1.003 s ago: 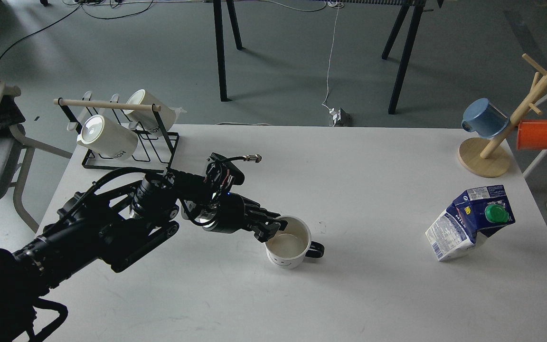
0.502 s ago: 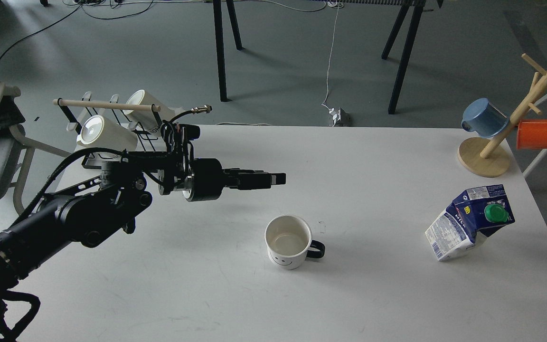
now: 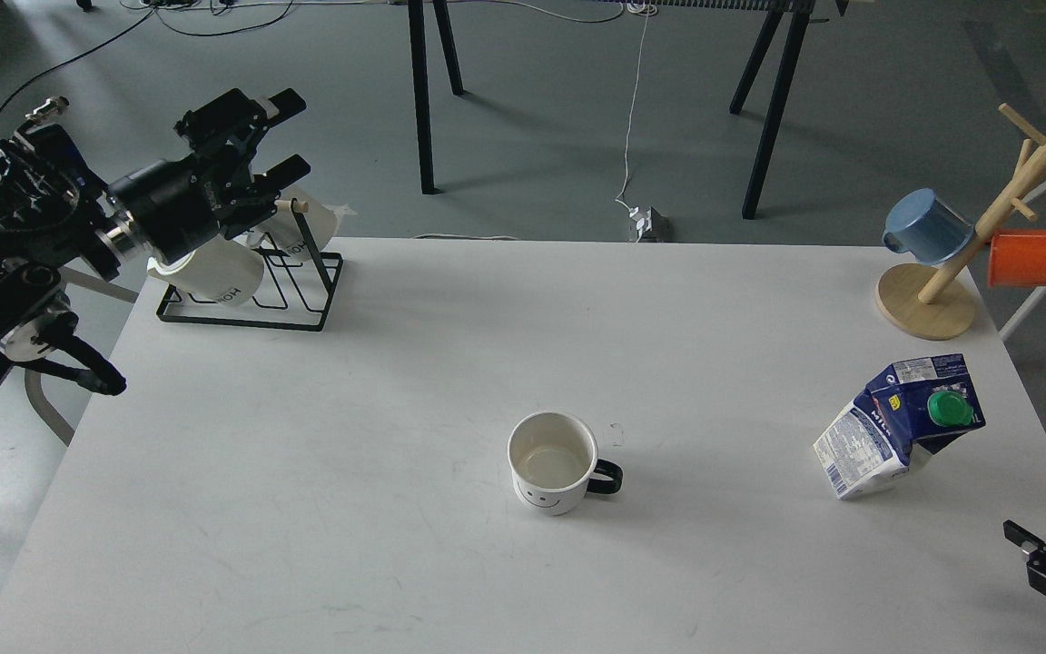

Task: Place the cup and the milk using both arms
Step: 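Release the mug and retract the left gripper toward the rack, then reach the right gripper to the milk carton and grasp it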

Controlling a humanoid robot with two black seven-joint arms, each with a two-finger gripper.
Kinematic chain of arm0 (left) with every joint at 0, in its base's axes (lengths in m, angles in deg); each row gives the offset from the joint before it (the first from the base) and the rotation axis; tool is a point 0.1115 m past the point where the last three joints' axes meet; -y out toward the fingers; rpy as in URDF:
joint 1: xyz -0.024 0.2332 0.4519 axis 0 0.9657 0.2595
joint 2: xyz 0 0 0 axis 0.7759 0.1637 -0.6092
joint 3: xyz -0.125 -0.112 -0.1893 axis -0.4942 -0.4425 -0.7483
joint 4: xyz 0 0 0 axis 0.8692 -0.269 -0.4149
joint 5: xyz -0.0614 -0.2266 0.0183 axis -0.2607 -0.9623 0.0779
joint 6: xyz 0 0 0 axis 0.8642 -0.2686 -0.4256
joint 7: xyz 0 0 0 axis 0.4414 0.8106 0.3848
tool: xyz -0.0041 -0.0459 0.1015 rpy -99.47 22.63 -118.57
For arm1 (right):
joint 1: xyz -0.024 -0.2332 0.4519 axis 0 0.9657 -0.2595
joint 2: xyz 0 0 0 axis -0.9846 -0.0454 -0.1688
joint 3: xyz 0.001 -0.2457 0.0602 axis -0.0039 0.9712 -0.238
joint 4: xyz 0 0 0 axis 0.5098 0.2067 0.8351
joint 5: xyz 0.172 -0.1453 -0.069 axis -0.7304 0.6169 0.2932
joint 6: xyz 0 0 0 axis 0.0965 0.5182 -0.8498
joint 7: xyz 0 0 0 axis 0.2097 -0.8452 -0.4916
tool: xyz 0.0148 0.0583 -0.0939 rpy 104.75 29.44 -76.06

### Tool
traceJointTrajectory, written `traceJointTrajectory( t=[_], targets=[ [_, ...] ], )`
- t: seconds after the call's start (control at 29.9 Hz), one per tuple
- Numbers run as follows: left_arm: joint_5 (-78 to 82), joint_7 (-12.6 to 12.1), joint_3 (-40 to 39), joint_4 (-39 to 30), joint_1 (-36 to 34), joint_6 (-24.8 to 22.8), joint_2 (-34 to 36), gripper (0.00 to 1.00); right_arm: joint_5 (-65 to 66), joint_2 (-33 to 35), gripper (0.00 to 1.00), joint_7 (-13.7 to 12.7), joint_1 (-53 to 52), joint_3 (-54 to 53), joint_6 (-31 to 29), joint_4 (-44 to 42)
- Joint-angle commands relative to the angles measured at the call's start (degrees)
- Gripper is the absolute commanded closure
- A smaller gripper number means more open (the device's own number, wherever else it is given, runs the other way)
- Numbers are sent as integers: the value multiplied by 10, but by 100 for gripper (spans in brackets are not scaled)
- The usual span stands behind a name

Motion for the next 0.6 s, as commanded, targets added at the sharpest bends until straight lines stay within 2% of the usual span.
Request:
traceJointTrajectory(
  t=[0.0, 0.17, 0.57],
  targets=[
    [-9, 0, 2, 1, 4, 0, 4, 3, 27, -43, 4, -2, -4, 2, 0, 5],
    [-8, 0, 3, 1, 12, 0, -1, 2, 68, -76, 4, 1, -28, 3, 0, -1],
    [-7, 0, 4, 1, 24, 0, -6, 1, 85, -97, 5, 2, -60, 6, 0, -3]
  ],
)
